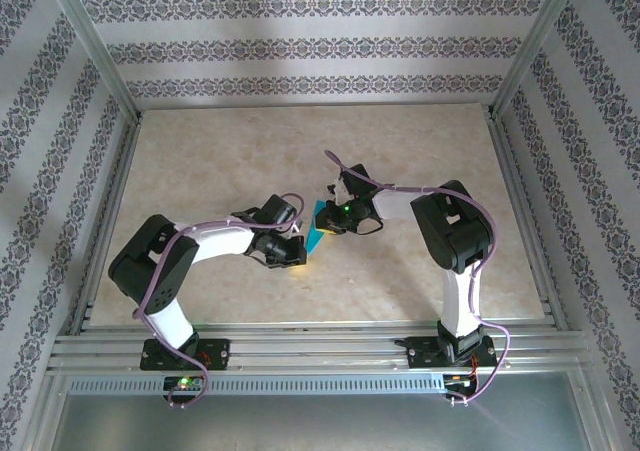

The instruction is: Fold a paper plane with a square sheet of paper (pick it up from the middle)

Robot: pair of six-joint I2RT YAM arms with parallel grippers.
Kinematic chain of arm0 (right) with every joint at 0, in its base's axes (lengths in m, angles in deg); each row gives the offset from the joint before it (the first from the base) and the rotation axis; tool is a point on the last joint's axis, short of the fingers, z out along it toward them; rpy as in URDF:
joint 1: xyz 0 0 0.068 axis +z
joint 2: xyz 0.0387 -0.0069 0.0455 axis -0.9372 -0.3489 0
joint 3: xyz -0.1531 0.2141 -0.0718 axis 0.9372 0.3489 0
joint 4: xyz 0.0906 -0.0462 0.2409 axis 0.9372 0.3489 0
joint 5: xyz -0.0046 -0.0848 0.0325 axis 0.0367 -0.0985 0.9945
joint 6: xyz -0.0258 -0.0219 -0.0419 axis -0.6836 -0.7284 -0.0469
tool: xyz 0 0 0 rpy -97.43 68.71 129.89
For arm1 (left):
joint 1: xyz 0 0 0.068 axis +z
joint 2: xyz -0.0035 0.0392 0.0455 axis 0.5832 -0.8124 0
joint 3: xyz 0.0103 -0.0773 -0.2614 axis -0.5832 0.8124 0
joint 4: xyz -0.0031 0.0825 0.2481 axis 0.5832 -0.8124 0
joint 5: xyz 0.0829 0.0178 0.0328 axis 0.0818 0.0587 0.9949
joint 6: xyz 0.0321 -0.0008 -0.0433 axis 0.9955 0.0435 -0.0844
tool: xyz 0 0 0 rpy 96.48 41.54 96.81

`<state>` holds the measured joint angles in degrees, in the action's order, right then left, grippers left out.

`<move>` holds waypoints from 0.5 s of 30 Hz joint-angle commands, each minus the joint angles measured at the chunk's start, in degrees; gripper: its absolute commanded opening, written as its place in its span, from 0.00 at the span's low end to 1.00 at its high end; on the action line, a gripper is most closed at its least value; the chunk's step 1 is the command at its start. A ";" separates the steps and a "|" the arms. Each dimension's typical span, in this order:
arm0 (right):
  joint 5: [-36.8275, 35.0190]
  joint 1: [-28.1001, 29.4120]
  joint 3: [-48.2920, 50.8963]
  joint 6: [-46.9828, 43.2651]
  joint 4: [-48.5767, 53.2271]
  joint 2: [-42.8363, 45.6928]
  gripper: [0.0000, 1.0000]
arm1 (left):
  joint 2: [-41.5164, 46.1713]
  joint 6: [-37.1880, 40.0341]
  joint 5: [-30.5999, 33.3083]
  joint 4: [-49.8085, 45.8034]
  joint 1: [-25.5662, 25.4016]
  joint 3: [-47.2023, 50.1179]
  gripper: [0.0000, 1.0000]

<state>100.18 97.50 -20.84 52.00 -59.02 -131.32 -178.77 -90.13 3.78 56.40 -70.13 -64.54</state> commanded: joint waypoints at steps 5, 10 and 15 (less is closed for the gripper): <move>-12.88 -0.06 3.00 -1.03 6.82 -6.79 0.18 | 5.16 2.69 1.52 -4.83 -0.35 -3.75 0.09; -11.78 0.11 2.42 -0.85 6.53 -6.88 0.19 | 1.35 -0.70 1.55 4.73 -0.28 -6.07 0.09; -10.56 0.11 2.28 -0.60 6.06 -7.04 0.19 | -3.41 -3.12 2.41 9.11 -0.17 -6.68 0.04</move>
<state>100.45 97.59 -21.34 52.00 -58.54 -131.46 -179.79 -91.11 5.09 61.58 -70.11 -70.63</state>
